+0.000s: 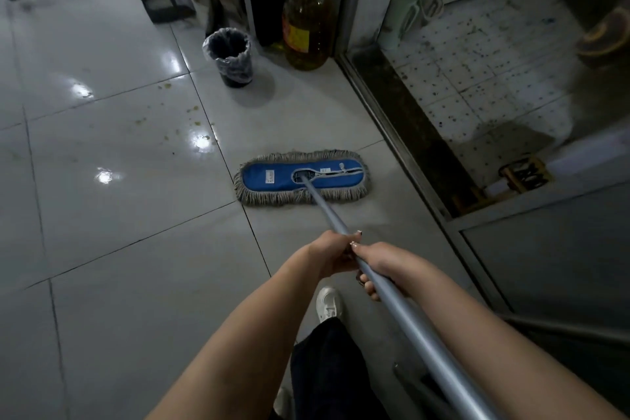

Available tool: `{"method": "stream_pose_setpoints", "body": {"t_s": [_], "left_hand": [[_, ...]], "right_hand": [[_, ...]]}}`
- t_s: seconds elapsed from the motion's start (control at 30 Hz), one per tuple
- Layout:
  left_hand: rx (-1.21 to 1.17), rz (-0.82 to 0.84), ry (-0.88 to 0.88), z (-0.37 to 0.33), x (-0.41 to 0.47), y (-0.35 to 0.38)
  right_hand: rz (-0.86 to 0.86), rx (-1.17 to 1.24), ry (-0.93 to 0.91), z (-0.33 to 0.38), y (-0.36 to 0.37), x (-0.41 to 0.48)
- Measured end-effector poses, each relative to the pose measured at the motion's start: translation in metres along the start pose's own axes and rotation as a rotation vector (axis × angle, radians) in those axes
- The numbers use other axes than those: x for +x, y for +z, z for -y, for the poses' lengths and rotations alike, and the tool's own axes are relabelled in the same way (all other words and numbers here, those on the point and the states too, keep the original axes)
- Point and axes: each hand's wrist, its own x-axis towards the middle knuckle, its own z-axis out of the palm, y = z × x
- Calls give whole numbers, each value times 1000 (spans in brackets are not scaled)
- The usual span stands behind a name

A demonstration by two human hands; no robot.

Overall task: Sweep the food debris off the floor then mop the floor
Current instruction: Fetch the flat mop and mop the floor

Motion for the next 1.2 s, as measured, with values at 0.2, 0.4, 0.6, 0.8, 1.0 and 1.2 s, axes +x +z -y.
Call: {"method": "stream_pose_setpoints", "body": {"t_s": [0.2, 0.4, 0.6, 0.8, 1.0, 1.2], "left_hand": [[-31, -53, 21, -73, 27, 22], [-65, -74, 51, -128, 51, 34], [-120, -62, 117, -173, 64, 38], [-151, 50, 49, -230, 88, 55], [-239, 136, -87, -305, 120, 62], [-389, 64, -25, -373, 151, 42]], "right_hand": [[63, -66, 3, 70, -50, 17], [83, -131, 20, 126, -88, 29], [65, -206, -23, 175, -111, 41], [98, -335, 19, 234, -164, 45], [184, -397, 164, 306, -220, 46], [373, -386, 295, 410, -242, 45]]}}
